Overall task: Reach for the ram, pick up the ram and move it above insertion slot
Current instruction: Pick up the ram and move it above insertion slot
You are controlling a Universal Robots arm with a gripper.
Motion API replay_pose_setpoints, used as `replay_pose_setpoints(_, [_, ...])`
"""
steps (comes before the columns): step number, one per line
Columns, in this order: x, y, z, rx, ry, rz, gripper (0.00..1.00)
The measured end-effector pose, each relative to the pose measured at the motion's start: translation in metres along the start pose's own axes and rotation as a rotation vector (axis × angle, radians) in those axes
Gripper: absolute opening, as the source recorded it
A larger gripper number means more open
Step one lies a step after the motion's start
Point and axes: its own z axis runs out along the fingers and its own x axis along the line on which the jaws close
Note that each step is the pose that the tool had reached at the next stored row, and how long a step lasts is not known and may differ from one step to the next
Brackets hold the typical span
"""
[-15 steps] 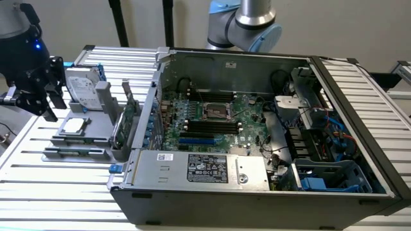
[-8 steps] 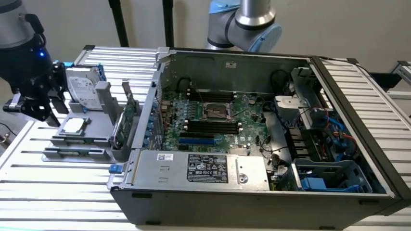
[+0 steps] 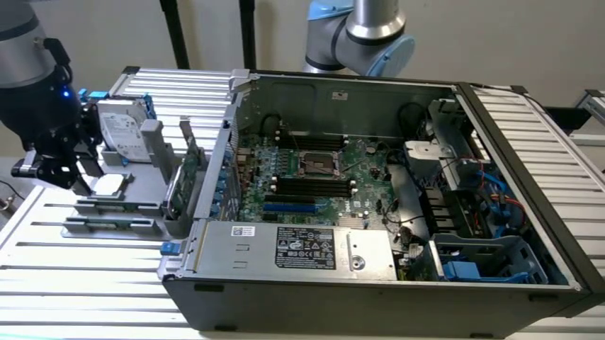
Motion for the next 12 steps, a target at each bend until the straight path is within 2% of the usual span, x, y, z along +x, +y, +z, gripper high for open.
replay_pose_setpoints(12, [0.005, -0.0007, 0.0218, 0.0, 0.0001, -0.007, 0.42])
